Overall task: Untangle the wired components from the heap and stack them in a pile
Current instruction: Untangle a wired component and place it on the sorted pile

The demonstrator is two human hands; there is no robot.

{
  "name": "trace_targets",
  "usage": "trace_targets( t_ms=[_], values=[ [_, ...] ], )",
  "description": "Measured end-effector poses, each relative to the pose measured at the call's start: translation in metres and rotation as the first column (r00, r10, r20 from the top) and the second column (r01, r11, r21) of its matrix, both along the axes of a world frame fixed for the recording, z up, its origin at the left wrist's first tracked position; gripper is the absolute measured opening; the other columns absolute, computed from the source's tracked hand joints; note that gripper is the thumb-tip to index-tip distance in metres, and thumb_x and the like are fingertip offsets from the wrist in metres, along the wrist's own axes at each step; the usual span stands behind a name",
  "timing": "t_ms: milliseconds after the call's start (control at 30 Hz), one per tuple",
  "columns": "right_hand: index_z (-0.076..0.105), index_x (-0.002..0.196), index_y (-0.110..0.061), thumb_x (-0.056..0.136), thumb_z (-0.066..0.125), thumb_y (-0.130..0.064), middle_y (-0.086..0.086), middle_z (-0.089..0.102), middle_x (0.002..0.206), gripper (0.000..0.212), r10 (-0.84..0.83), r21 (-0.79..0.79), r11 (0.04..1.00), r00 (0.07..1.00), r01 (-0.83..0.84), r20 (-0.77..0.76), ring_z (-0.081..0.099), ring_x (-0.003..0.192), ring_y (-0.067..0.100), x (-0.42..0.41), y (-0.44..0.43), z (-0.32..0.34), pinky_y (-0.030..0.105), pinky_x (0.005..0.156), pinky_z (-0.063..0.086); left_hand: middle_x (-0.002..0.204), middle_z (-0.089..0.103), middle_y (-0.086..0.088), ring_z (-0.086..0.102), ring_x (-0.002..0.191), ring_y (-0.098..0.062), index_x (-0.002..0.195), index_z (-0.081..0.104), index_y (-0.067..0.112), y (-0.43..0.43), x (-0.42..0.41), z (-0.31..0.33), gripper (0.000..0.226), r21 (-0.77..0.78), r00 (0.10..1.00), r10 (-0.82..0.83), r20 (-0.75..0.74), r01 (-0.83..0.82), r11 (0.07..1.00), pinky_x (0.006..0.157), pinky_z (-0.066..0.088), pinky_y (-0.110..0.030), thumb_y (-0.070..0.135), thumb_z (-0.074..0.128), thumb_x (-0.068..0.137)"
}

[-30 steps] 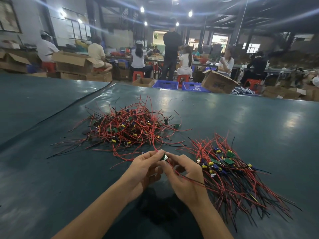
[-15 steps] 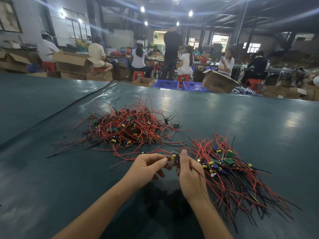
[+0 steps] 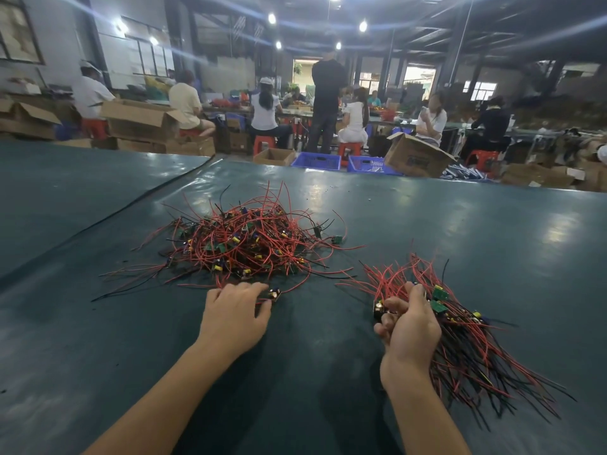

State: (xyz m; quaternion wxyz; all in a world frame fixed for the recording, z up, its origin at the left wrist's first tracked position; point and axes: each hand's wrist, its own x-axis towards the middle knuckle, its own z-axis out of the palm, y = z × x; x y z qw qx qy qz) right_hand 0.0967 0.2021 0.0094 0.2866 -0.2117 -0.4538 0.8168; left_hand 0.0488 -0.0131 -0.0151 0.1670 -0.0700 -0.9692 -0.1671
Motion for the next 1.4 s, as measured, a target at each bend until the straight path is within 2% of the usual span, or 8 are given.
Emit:
trace_targets(
  t_ms=[333,467,600,733,867,1233,1333,1400],
  values=[
    [0.061,0.097,-0.024,0.099,0.056,-0.028,-0.001,0.055,0.066,0.007,0.054,0.064,0.996,0.997,-0.057,0.046,0.042,0.039,0.005,-0.002,-0.005,-0.004,0.020,0.036,0.037,0.104,0.059,0.013,0.051,0.101,-0.011,0.114,0.065,0.034,-0.001,0.000,-0.003,0.025,0.025,0.998,-0.066,0.012,0.066,0.998,0.090,0.030,-0.031,0.044,0.052,0.096],
    [0.066,0.088,-0.018,0.100,0.053,-0.027,-0.001,0.053,0.064,0.019,0.104,0.181,0.977,0.994,-0.108,0.033,0.038,0.039,0.005,0.001,-0.011,-0.004,0.019,0.037,0.034,0.102,0.060,0.016,0.051,0.102,-0.010,0.105,0.064,0.029,0.010,0.008,0.000,0.016,0.076,0.974,-0.140,-0.176,0.155,0.985,0.091,0.020,-0.030,0.038,0.055,0.096],
    [0.070,0.083,-0.015,0.094,0.057,-0.036,-0.003,0.055,0.061,0.027,0.207,0.379,0.903,0.978,-0.202,0.027,0.042,0.050,0.008,0.005,-0.020,-0.004,0.022,0.049,0.035,0.092,0.063,0.011,0.050,0.091,-0.010,0.094,0.064,0.020,0.027,0.020,0.009,0.015,0.106,0.871,-0.248,-0.425,0.319,0.942,0.082,0.023,-0.032,0.032,0.054,0.092],
    [0.074,0.075,-0.017,0.084,0.062,-0.041,-0.002,0.068,0.065,0.028,0.444,0.538,0.744,0.895,-0.398,0.048,0.062,0.061,0.011,0.012,-0.033,-0.002,0.021,0.060,0.050,0.091,0.064,0.011,0.052,0.088,-0.011,0.097,0.062,0.021,0.034,0.028,0.008,0.016,-0.032,0.779,-0.480,-0.404,0.512,0.858,0.081,0.029,-0.035,0.033,0.051,0.093],
    [0.075,0.079,-0.020,0.094,0.062,-0.020,-0.003,0.073,0.073,0.019,0.417,0.607,0.693,0.903,-0.390,0.105,0.068,0.069,0.009,0.012,-0.034,-0.004,0.021,0.065,0.054,0.097,0.064,0.010,0.059,0.090,-0.013,0.098,0.063,0.021,0.035,0.029,0.006,0.013,-0.067,0.768,-0.520,-0.374,0.537,0.841,0.084,0.032,-0.035,0.028,0.057,0.089],
    [0.068,0.081,-0.012,0.090,0.068,-0.022,-0.001,0.070,0.068,0.014,0.254,0.315,0.899,0.949,-0.303,0.186,0.061,0.049,0.008,0.007,-0.025,-0.006,0.021,0.040,0.041,0.117,0.066,0.002,0.057,0.113,-0.018,0.095,0.073,0.018,0.040,0.033,0.010,0.015,0.046,0.742,-0.360,-0.566,0.464,0.884,0.095,0.044,-0.044,0.021,0.065,0.083],
    [0.068,0.080,-0.013,0.090,0.069,-0.022,-0.002,0.072,0.068,0.013,0.214,0.260,0.931,0.960,-0.257,0.182,0.062,0.048,0.008,0.007,-0.023,-0.005,0.018,0.038,0.041,0.148,0.043,-0.011,0.035,0.138,-0.026,0.122,0.067,0.016,0.043,0.033,0.012,0.039,0.094,0.769,-0.302,-0.563,0.422,0.902,0.113,0.032,-0.043,0.022,0.063,0.084],
    [0.068,0.081,-0.012,0.090,0.069,-0.022,0.000,0.072,0.070,0.013,0.203,0.219,0.946,0.962,-0.241,0.180,0.063,0.048,0.009,0.006,-0.021,-0.004,0.018,0.037,0.041,0.160,0.018,-0.015,0.014,0.147,-0.029,0.143,0.046,0.019,0.042,0.034,0.013,0.061,0.116,0.826,-0.242,-0.510,0.344,0.932,0.119,0.019,-0.040,0.028,0.059,0.085]
  ],
)
